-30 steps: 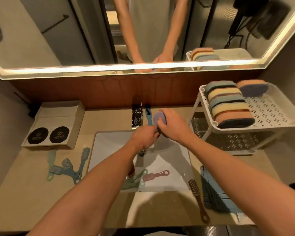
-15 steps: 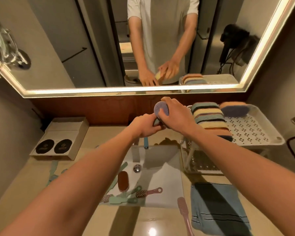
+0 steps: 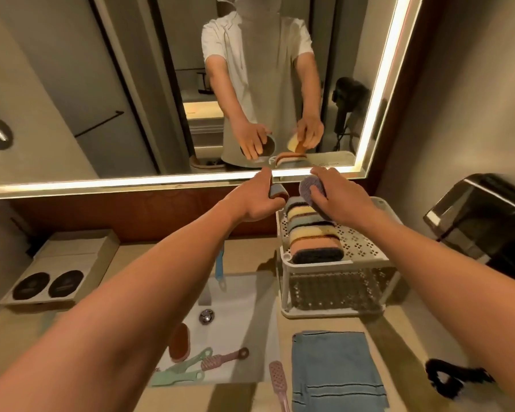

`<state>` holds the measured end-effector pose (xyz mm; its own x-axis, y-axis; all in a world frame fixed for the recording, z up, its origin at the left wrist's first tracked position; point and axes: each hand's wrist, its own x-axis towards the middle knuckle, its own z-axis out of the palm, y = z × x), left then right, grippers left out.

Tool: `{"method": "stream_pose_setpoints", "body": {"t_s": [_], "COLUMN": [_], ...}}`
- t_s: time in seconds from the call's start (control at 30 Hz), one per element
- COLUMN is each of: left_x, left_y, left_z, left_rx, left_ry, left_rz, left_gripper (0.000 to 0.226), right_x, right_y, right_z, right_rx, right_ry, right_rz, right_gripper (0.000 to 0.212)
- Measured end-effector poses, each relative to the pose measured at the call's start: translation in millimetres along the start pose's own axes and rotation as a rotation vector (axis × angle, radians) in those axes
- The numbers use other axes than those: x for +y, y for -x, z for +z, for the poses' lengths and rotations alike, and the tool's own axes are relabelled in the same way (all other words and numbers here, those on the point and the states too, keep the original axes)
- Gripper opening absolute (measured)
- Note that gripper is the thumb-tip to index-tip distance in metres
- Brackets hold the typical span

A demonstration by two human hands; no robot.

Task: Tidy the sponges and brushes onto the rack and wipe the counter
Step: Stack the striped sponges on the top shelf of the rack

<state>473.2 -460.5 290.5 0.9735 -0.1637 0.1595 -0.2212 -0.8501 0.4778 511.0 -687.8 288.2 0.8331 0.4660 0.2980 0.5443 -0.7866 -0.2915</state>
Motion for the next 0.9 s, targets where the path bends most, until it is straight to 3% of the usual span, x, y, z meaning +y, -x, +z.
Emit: {"method": "stream_pose_setpoints", "body": {"t_s": [0.23, 0.43, 0.6, 0.9], "left_x": [39.9, 59.9, 62.6, 61.0], "left_y": [-32.3, -49.1, -55.1, -52.1], "left_z": [24.6, 41.6, 50.3, 56.4], "left_rx": [-0.013, 0.018, 0.012, -0.025], "left_ry": [-0.103, -0.202, -0.326, -0.329], "left_rz": [0.056, 0.099, 0.140, 0.109], "left_gripper": [0.041, 0.038, 0.035, 0.036], "right_x": [51.2, 72.3, 84.5, 89.3], "right_y": [15.7, 16.0, 14.3, 12.0], "right_z": [-13.4, -8.9, 2.5, 22.2], "right_rx": [-0.052, -0.096, -0.123, -0.079], "right_ry": [-0.056, -0.001, 0.188, 0.210], "right_rz": [0.144, 0.129, 0.072, 0.063], "right_gripper": [0.068, 0.044, 0.045, 0.049]}}
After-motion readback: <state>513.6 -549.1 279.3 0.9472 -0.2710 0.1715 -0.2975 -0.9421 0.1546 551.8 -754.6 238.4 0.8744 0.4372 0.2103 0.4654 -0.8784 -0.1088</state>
